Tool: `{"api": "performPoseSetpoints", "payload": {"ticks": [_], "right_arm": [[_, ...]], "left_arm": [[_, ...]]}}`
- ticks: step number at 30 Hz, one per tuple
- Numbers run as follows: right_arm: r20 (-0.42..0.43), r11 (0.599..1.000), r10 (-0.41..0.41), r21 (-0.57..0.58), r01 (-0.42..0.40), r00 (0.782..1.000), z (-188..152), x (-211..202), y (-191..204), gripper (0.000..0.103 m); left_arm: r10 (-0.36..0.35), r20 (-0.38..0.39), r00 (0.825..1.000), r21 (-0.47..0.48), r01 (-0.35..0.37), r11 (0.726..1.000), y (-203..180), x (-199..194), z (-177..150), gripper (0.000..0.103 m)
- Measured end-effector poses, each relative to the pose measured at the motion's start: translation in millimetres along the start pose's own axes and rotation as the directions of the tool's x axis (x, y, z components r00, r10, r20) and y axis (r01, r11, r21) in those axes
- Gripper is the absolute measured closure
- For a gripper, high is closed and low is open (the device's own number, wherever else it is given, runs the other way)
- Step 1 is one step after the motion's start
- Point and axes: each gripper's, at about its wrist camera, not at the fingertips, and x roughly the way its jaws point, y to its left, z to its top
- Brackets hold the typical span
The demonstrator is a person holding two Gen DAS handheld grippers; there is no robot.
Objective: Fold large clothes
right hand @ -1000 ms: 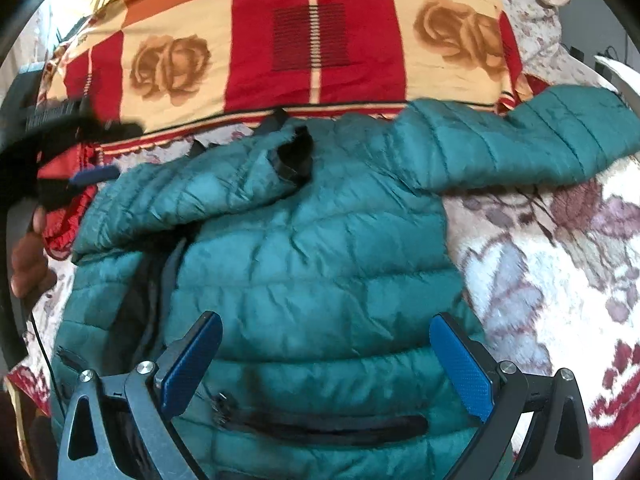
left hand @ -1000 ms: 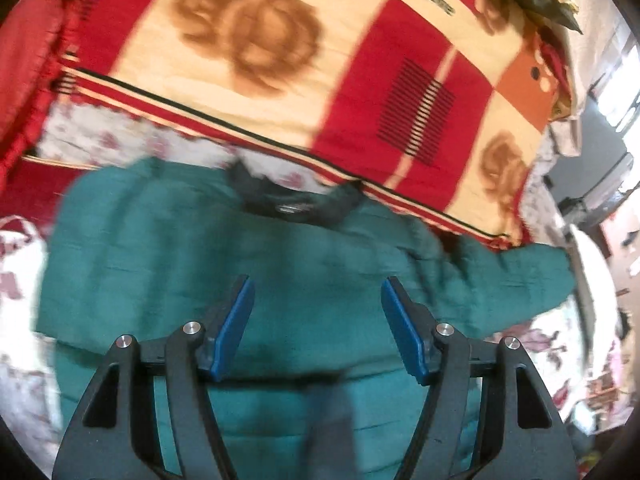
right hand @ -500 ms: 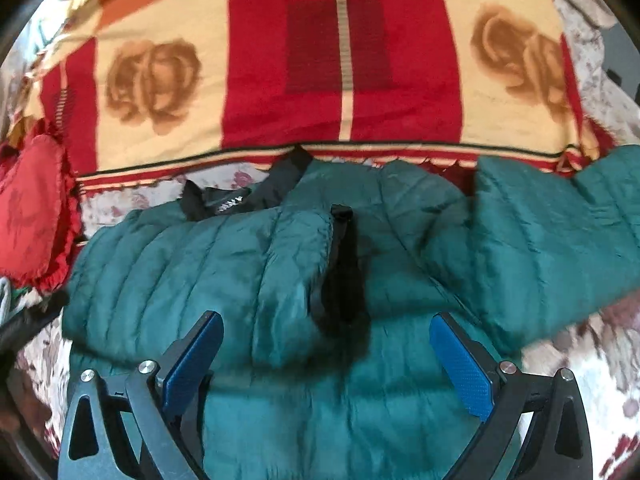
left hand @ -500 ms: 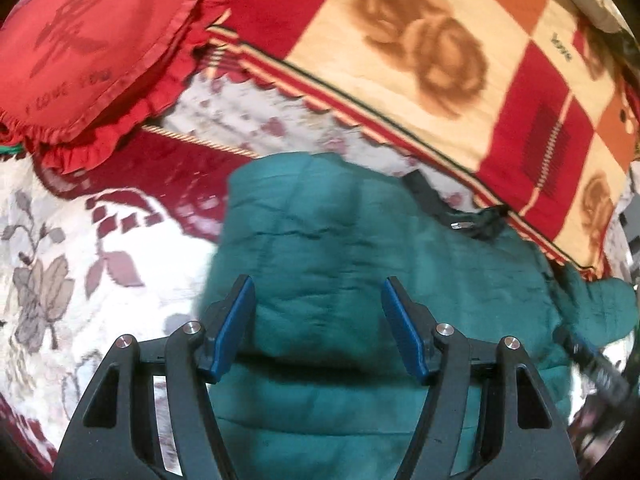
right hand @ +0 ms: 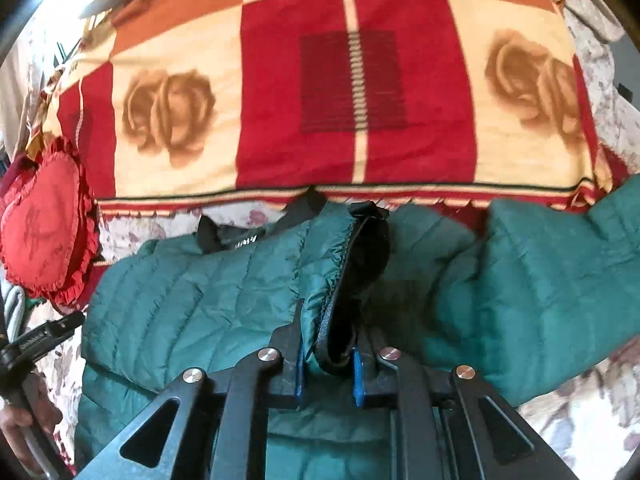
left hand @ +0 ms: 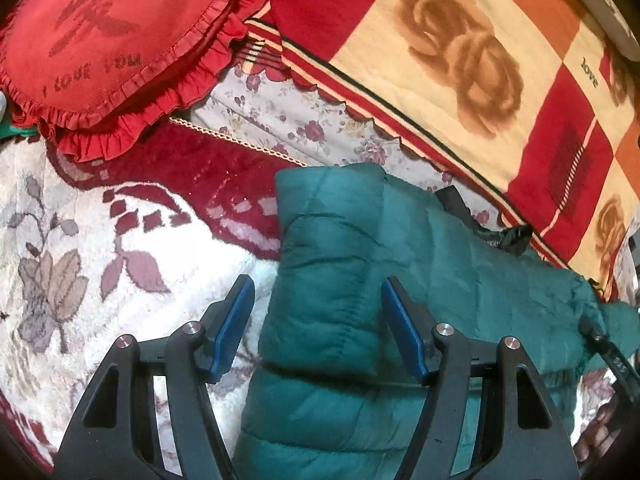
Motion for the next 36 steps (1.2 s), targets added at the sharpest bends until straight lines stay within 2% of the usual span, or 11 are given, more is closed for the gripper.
{"api": "performPoseSetpoints", "payload": {"ticks": [4,11,13,15,17,18,23,26,28,32,36], "right_arm": [[0.011,0.993,-0.117,-0.016,0.117,0.993,5,2,-11,0.087],[-0.082,0.973,-0.228,-0.06,0.223,0.97,-11,54,-15,0.087],[-0.1,0.97,-0.239,-0.072,0.233,0.966,-12,58,-15,0.076],[-0.085,0.966,-0.254,-0.065,0.249,0.963,-11,49,-16,0.047],[-0.056,0.968,-0.249,-0.05,0.246,0.967,-8,31,-14,0.035],[-0.04,0.966,-0.254,-0.051,0.252,0.966,-7,22,-11,0.032],[-0.002,0.981,-0.169,-0.094,0.168,0.986,-5,-10,19,0.032],[-0.034,0.984,-0.106,-0.146,0.1,0.994,-5,-2,47,0.032],[-0.044,0.98,-0.094,-0.177,0.085,0.995,-8,11,62,0.032],[-0.06,0.968,-0.125,-0.224,0.109,0.99,-13,44,73,0.032],[-0.083,0.963,-0.183,-0.214,0.162,0.98,-16,73,61,0.032]], "left_arm": [[0.023,-0.016,1.0,-0.003,-0.023,1.0,-3,11,-4,0.037],[0.052,-0.033,0.998,0.017,-0.052,0.999,-6,35,-18,0.037],[0.063,-0.028,0.998,0.023,-0.063,0.998,-8,36,-19,0.037],[0.074,-0.021,0.997,0.04,-0.073,0.997,-11,36,-19,0.037],[0.076,-0.019,0.997,0.05,-0.075,0.996,-12,34,-19,0.037],[0.079,-0.012,0.997,0.054,-0.078,0.995,-13,31,-19,0.037],[0.073,0.044,0.996,0.059,-0.075,0.995,-17,15,-16,0.037],[0.075,0.053,0.996,0.078,-0.079,0.994,-23,12,-14,0.037],[0.082,0.049,0.995,0.097,-0.087,0.992,-27,16,-15,0.037],[0.113,0.04,0.993,0.132,-0.117,0.984,-32,30,-21,0.037],[0.111,0.045,0.993,0.137,-0.116,0.984,-31,39,-24,0.036]]}}
